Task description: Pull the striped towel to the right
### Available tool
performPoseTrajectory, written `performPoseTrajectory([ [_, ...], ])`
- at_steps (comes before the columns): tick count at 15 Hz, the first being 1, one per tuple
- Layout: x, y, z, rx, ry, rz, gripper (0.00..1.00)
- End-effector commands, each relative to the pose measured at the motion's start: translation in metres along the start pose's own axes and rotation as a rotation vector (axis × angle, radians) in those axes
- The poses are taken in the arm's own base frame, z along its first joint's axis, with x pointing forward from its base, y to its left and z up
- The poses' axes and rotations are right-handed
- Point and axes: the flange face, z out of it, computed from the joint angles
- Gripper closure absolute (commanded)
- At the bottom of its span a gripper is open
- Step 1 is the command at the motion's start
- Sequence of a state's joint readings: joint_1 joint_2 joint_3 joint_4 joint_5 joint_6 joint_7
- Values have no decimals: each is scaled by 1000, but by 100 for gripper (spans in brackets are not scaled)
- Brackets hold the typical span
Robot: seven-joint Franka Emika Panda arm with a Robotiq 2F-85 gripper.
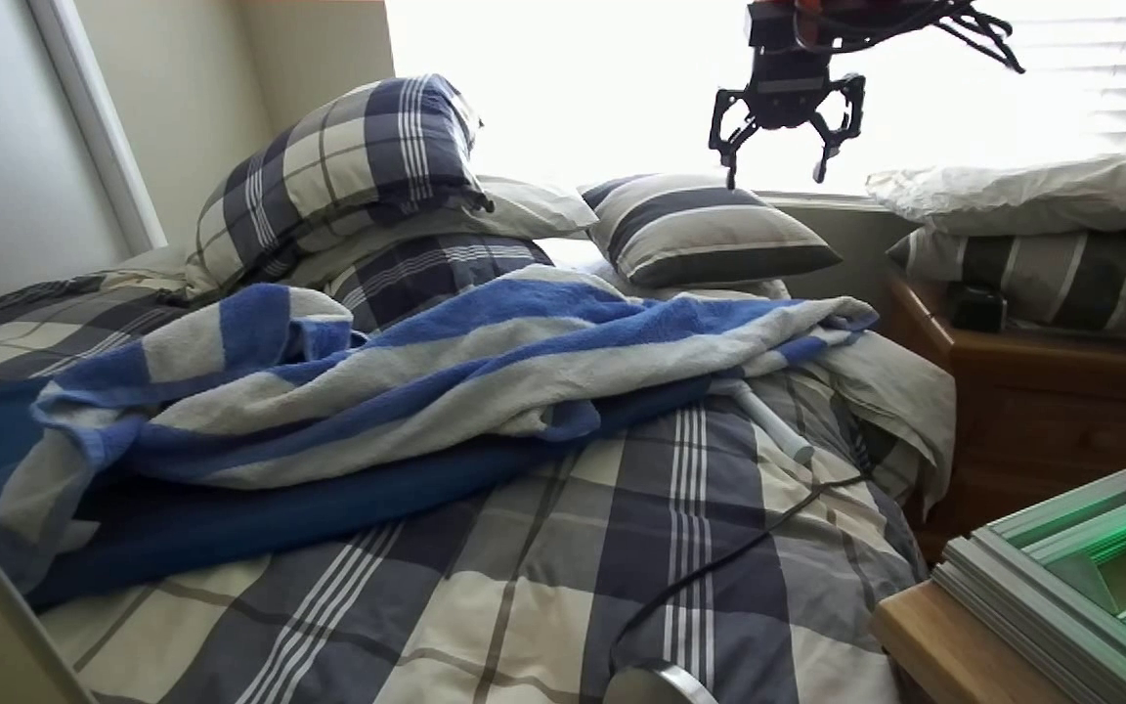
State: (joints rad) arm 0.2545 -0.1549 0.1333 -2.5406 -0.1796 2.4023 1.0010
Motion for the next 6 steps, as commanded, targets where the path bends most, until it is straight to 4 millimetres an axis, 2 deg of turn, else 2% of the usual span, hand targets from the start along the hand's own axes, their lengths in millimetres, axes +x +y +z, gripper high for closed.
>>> performPoseTrajectory([
  [1, 0, 0, -1, -1, 1, 1, 0],
  [6, 2, 0, 1, -3, 0, 6, 0],
])
